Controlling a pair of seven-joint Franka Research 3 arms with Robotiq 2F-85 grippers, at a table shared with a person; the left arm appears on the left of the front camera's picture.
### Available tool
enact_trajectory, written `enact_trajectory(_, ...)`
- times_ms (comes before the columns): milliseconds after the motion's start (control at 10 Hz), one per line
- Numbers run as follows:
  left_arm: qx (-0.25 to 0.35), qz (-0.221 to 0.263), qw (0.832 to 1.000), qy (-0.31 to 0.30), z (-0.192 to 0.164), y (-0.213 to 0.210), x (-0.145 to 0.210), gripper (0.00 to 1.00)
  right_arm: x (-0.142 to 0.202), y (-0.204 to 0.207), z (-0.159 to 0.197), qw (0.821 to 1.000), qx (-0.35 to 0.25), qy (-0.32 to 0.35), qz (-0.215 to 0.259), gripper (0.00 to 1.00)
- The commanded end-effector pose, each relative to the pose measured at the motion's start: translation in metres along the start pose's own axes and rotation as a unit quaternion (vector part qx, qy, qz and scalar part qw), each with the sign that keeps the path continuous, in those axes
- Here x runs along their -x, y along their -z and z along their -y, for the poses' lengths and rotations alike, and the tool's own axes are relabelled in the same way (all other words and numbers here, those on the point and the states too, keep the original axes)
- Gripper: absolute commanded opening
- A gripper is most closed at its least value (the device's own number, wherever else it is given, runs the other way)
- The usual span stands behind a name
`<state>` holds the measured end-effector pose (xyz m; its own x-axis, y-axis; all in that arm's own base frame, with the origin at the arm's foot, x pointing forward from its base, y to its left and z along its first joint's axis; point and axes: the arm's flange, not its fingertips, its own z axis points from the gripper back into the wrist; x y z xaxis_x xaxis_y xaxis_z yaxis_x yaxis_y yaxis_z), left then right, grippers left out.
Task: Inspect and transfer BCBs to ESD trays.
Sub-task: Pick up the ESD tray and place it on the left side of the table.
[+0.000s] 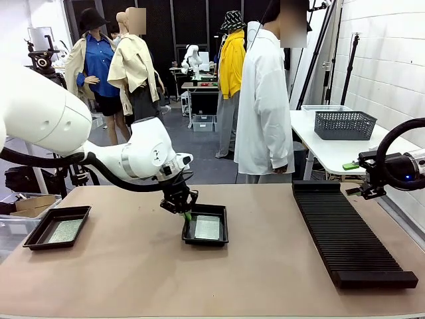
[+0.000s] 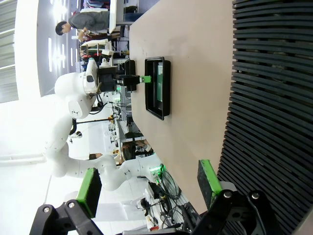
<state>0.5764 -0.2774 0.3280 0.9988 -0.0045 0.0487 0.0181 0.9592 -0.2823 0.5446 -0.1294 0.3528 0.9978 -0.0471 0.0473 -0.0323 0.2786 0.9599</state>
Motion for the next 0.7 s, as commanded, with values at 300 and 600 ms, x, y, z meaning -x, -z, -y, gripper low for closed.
enact_trajectory(300,-0.009,0.023,0.999,0.035,-0.075,-0.028,0.010,0.00,0.000,0.001,0.000,1.000,0.003,0.003,-0.004,1.00)
enact_trajectory(600,-0.029,0.021,0.999,0.031,-0.118,-0.039,0.023,0.00,0.000,0.001,0.000,1.000,0.003,0.003,-0.004,1.00)
